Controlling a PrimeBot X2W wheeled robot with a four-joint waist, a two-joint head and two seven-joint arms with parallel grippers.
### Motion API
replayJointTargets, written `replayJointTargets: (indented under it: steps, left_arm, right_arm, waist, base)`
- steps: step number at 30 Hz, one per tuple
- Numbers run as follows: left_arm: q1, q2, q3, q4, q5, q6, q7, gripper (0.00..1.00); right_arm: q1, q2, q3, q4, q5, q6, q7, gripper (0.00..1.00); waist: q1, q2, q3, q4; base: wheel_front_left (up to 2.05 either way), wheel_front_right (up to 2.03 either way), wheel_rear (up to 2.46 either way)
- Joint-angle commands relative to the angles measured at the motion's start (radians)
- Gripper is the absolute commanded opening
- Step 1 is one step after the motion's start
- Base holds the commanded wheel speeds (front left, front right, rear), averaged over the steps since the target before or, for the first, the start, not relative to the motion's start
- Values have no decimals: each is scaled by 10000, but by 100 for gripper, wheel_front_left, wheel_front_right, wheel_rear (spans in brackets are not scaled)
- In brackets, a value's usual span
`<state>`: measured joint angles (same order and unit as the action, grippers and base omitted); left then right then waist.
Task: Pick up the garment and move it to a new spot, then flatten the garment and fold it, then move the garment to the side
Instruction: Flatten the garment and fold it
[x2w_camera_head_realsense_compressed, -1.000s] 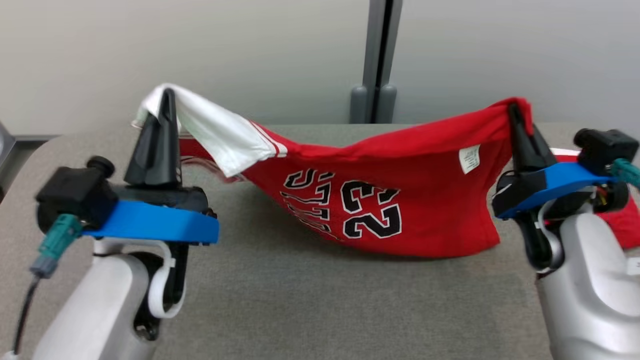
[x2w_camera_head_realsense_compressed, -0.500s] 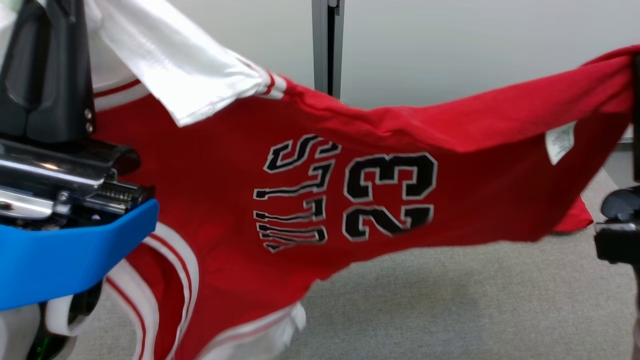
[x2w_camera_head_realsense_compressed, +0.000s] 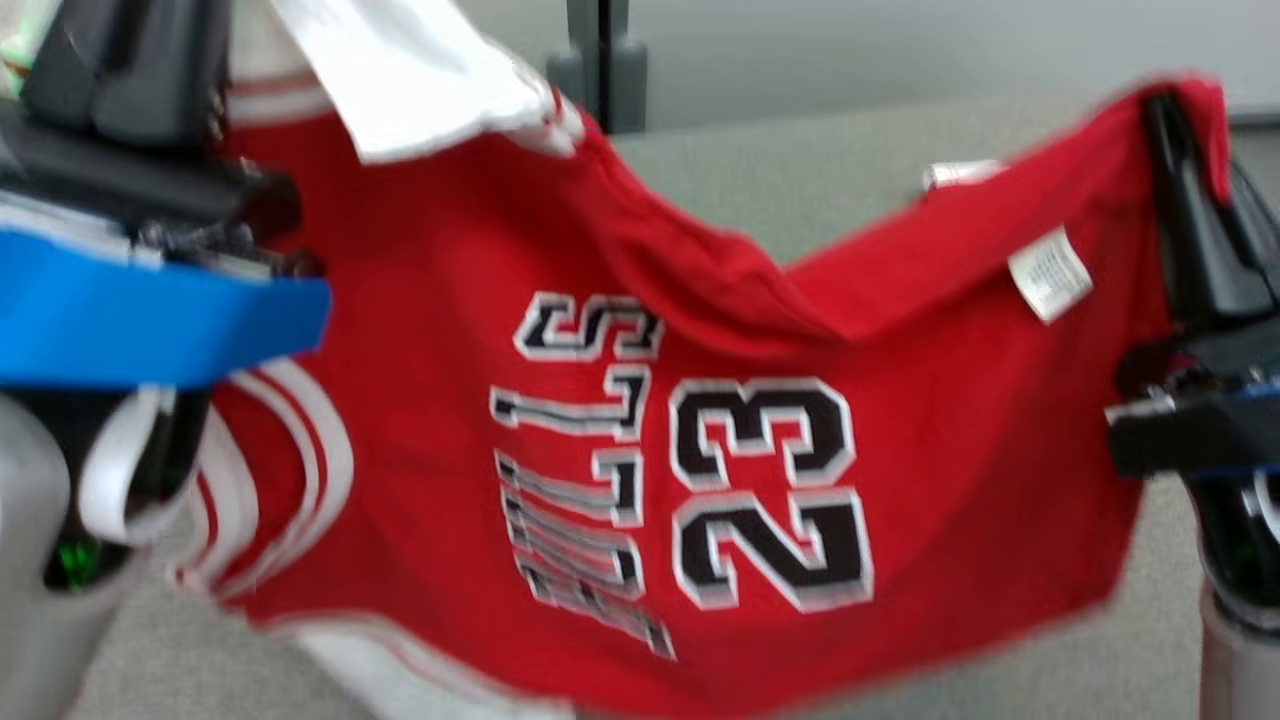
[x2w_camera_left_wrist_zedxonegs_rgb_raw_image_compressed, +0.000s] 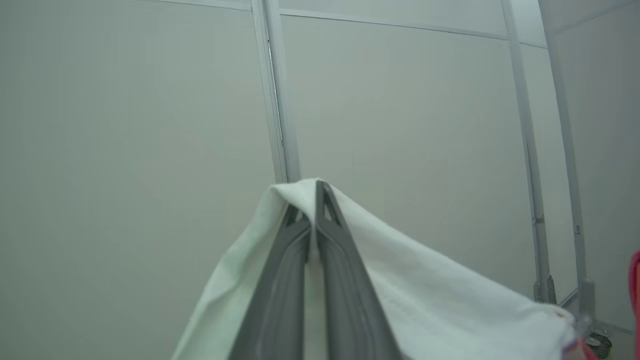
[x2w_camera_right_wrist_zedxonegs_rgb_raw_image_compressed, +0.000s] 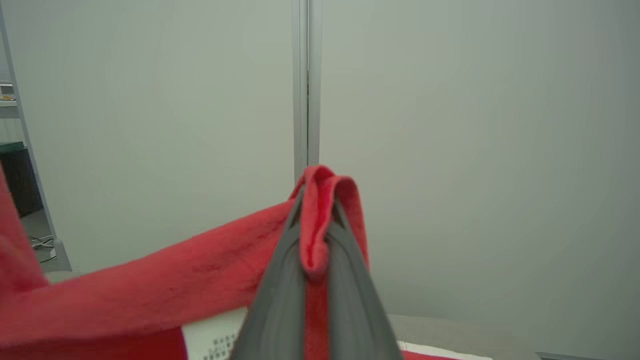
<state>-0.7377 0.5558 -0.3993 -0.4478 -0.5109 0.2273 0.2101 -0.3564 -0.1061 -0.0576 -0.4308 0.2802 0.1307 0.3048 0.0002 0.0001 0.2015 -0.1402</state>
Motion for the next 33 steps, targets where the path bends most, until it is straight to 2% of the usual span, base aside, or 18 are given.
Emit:
replayJointTargets:
  steps: [1, 5, 9, 15, 19, 24, 33]
  left_arm:
    - [-359, -5, 28, 219, -35, -104, 21, 0]
    - [-1974, -55, 18, 2066, 150, -625, 63, 0]
    - [-4035, -437, 3, 4166, 534, -896, -236, 0]
    - [-6176, -1188, -247, 6895, 1211, -1274, -1822, 0]
    - [-6489, -1690, -198, 8374, 998, -1435, -2750, 0]
    - [-5696, -2217, -184, 9616, 470, -1721, -3473, 0]
    - [-3498, -2528, -169, 10222, -539, -2293, -3794, 0]
  right_arm:
    - [-448, -133, 74, 225, -38, 2, -75, 0]
    - [-2928, -265, 393, 2196, -271, 2, -460, 0]
    - [-5539, -51, 171, 4567, -868, 2, -931, 0]
    - [-8033, 259, -143, 7697, -2021, 2, -1769, 0]
    - [-8580, 418, -447, 9380, -2572, 2, -2477, 0]
    - [-8391, 500, -892, 11413, -2974, 2, -3466, 0]
    - [-7629, 527, -1281, 13657, -2887, 2, -4922, 0]
  waist:
    - [-2, -1, 472, 303]
    - [-2, -1, 1174, 310]
    - [-2, -1, 1774, 401]
    - [-2, -1, 2635, 596]
    - [-2, -1, 3279, 750]
    - [-2, -1, 3825, 1020]
    - [-2, -1, 3604, 1112]
  base:
    - [0, 0, 0]
    - [0, 0, 0]
    - [0, 0, 0]
    - [0, 0, 0]
    - [0, 0, 0]
    - [0, 0, 0]
    - [0, 0, 0]
